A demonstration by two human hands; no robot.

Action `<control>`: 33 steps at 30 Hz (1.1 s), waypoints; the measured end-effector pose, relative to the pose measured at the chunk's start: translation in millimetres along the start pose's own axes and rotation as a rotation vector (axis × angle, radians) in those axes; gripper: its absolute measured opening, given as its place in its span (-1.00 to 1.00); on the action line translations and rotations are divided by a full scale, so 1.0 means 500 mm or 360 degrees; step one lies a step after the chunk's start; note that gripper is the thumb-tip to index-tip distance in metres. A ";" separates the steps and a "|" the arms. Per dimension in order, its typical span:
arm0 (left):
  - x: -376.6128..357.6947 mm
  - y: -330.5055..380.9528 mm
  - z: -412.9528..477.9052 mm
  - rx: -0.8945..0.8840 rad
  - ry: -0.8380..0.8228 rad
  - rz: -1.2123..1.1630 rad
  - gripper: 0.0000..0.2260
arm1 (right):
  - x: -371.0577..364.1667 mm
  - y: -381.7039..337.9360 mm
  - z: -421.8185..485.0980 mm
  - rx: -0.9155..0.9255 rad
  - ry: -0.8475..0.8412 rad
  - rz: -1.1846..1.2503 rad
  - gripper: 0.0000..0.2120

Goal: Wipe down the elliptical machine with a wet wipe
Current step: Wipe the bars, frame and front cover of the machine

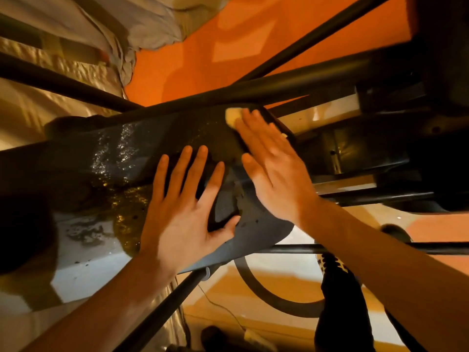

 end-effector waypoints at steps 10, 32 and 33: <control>-0.002 0.001 0.000 0.0011 -0.0018 -0.0034 -0.27 | 0.028 0.117 0.077 -0.1334 -0.0386 0.1289 -0.44; -0.005 0.005 -0.001 -0.0020 0.0001 -0.0061 -0.29 | 0.002 -0.020 -0.034 0.0123 -0.0263 -0.0200 -0.36; -0.006 0.005 0.000 -0.0022 -0.0001 -0.0062 -0.29 | 0.018 0.014 -0.018 -0.0090 -0.0172 -0.0125 -0.37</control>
Point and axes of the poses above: each hand's wrist, its own z-axis towards the middle knuckle, its own x-axis out of the back of the hand, y = z × x, the point moved 7 cm from there along z, towards the middle knuckle, and after that the axes turned 14 degrees about -x, right-handed, at the moved point
